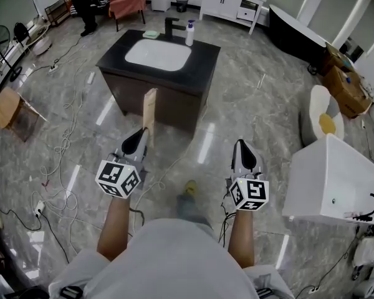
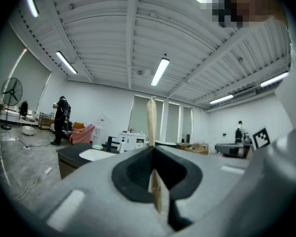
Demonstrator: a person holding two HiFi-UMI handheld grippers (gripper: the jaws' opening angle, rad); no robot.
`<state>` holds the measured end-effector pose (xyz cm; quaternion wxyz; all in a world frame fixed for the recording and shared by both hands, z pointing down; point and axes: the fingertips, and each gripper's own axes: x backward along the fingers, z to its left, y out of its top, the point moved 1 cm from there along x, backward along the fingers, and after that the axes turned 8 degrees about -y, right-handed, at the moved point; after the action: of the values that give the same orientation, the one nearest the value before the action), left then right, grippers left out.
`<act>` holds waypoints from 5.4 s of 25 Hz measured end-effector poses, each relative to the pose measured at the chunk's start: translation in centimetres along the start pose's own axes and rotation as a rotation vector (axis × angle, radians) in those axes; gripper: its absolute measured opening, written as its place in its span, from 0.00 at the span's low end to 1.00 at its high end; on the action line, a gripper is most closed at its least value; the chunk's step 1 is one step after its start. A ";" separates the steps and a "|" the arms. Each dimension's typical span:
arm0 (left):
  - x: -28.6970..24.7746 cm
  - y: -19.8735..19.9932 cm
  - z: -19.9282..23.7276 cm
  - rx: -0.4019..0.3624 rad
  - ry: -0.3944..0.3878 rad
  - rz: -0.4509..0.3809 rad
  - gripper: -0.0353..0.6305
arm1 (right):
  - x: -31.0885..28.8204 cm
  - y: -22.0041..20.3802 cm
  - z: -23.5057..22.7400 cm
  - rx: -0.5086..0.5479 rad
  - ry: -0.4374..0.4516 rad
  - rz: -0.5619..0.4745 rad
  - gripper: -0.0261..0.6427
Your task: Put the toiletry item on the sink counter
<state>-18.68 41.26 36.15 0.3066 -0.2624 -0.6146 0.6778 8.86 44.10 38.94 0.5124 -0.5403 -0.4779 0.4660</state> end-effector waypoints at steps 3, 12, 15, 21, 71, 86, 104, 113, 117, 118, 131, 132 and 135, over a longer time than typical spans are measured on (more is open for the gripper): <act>-3.6 0.0 2.2 -0.010 0.000 0.013 0.05 | -4.5 -0.2 -1.3 -0.016 0.006 -0.001 0.04; -15.6 0.4 7.9 -0.023 0.019 0.036 0.05 | -17.4 -0.6 -6.1 -0.035 0.038 0.012 0.05; -19.7 0.6 9.5 -0.021 0.018 0.041 0.05 | -21.5 -0.2 -7.9 -0.040 0.046 0.014 0.05; -26.1 1.2 11.1 -0.037 0.013 0.046 0.05 | -27.4 0.5 -11.0 -0.033 0.066 0.015 0.05; -57.5 2.1 44.4 0.122 -0.334 0.083 0.05 | -65.0 1.1 -8.7 -0.001 -0.263 0.068 0.05; -61.6 -0.7 44.3 0.160 -0.404 0.125 0.05 | -66.8 -0.3 -10.8 0.006 -0.326 0.060 0.05; -69.9 -5.2 42.3 0.191 -0.346 0.232 0.05 | -72.8 -2.2 -17.9 -0.029 -0.260 0.082 0.05; -73.4 -9.2 41.3 0.206 -0.322 0.315 0.06 | -75.1 -3.6 -21.2 -0.040 -0.225 0.106 0.04; -74.6 -11.8 40.8 0.225 -0.307 0.362 0.06 | -75.6 -4.7 -22.9 -0.047 -0.219 0.119 0.05; -74.9 -12.5 40.7 0.228 -0.301 0.375 0.05 | -75.8 -5.0 -23.2 -0.051 -0.217 0.122 0.05; -76.8 -21.0 40.9 0.298 -0.234 0.553 0.06 | -77.4 -8.9 -26.3 -0.077 -0.200 0.181 0.05; -76.9 -21.7 40.9 0.308 -0.230 0.564 0.06 | -77.5 -9.2 -26.4 -0.079 -0.201 0.185 0.05; -77.1 -23.5 40.8 0.320 -0.215 0.597 0.06 | -77.6 -10.0 -27.4 -0.089 -0.209 0.190 0.05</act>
<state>5.61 -41.71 62.21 0.0658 -0.3062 -0.4255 0.8491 27.19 -35.79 51.12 0.3889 -0.5540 -0.4954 0.5444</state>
